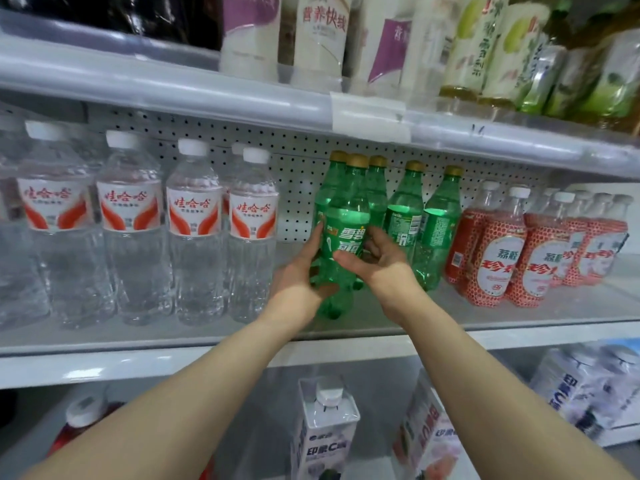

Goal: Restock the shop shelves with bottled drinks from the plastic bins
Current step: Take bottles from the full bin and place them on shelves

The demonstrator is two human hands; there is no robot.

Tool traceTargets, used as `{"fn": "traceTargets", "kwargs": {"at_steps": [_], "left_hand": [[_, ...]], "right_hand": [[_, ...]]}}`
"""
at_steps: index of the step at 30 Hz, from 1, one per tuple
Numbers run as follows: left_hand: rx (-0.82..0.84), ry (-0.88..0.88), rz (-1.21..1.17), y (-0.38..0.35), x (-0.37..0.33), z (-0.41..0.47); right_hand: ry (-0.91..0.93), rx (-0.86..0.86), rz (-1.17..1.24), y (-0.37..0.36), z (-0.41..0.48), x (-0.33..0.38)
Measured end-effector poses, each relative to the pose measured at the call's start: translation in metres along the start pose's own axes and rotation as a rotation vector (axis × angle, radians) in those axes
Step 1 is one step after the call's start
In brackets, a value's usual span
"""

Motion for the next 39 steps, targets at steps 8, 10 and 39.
{"fn": "traceTargets", "kwargs": {"at_steps": [8,10,39], "left_hand": [[-0.008,-0.073,0.008,0.002,0.000,-0.005],[-0.005,-0.074,0.052,0.001,-0.002,-0.006],[-0.129,-0.050,0.082,0.228,0.096,-0.213]], "right_hand": [[0.022,-0.021,-0.089,-0.002,0.005,-0.010],[0.014,-0.021,-0.100,0.000,0.005,-0.013],[0.050,0.064,-0.124,-0.209,-0.173,0.037]]}}
Point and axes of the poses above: each hand's wrist, its own z-axis towards the middle knuckle, its own y-axis out of the back of the hand, x = y × z, the point moved 10 cm from there along z, towards the middle knuckle, and after that the axes turned 12 degrees about y, right-handed, at the moved point
